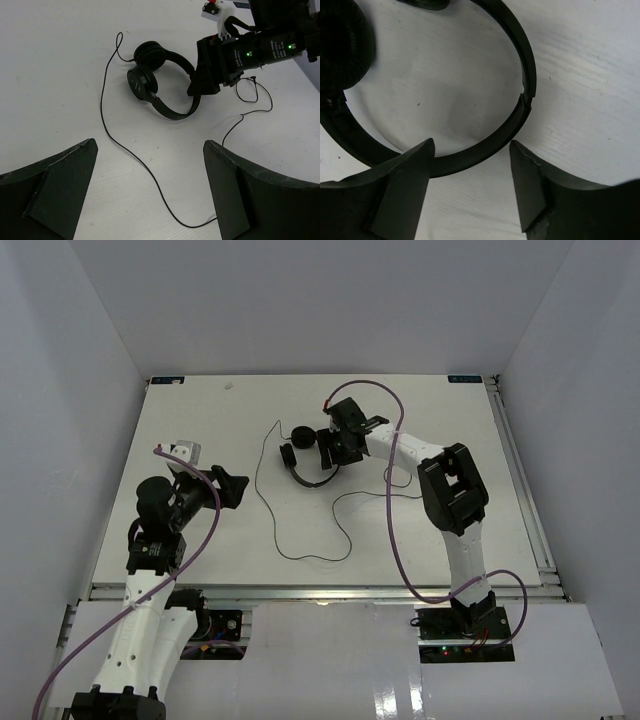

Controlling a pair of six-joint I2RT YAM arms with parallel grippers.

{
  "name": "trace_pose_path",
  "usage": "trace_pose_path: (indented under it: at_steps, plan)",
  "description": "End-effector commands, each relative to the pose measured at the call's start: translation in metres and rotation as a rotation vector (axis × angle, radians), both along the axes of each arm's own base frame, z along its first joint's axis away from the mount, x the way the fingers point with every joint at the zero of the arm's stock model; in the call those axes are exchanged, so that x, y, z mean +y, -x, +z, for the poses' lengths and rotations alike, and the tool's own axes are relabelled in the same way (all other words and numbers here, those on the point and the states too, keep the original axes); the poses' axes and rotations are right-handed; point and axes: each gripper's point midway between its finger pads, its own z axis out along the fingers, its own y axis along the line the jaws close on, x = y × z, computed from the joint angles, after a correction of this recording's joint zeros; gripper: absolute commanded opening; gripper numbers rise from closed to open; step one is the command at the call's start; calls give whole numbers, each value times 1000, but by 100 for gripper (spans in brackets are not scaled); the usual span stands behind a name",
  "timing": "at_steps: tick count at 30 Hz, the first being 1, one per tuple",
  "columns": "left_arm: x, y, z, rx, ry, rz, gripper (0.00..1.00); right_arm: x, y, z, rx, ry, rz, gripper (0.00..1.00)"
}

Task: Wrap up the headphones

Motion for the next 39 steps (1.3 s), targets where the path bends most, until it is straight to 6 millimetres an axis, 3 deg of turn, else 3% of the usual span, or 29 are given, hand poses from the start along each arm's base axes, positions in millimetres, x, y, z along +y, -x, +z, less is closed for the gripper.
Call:
trace_pose_path:
  at_steps: [1, 6, 9, 14, 18, 20, 23, 24, 26, 28, 30, 33, 37, 39]
  plan:
    - [1, -2, 3, -15, -11, 6, 98, -15, -2, -6, 24, 23, -182, 64]
    - [1, -4, 0, -4, -12, 7, 98, -19, 12, -22, 85, 14, -243, 54]
    - [1, -4, -2, 2, -13, 5, 98, -11, 7, -29, 110, -5, -255, 49]
    - [3, -3, -1, -3, -17, 18, 98, -4, 6, -40, 139, -18, -252, 31]
    - [4, -4, -1, -2, -20, 22, 98, -16, 10, -48, 157, -6, -264, 18]
    - [3, -4, -2, 1, -20, 17, 98, -25, 3, -47, 150, -19, -269, 14]
    - [0, -3, -1, -3, -16, -3, 98, -37, -27, -23, 61, -43, -249, 8]
    - [-3, -1, 0, -6, -12, -24, 98, -44, -42, -7, -7, -57, -235, 8]
    - [-12, 3, 2, -18, 0, -82, 98, -60, -78, 54, -211, -102, -199, 8]
    - [-21, 8, 5, -29, 16, -143, 98, -70, -92, 104, -379, -98, -127, 8]
    - [-30, 13, 6, -37, 32, -201, 98, -74, -92, 148, -531, -72, -19, 8]
    - [-41, 16, 7, -36, 61, -272, 98, -79, -77, 191, -708, -14, 141, 8]
    - [-58, 17, 1, 7, 100, -365, 98, -103, -54, 221, -812, 44, 197, 8]
    - [-70, 17, 8, -27, 89, -416, 98, -114, -43, 230, -828, 37, 200, 8]
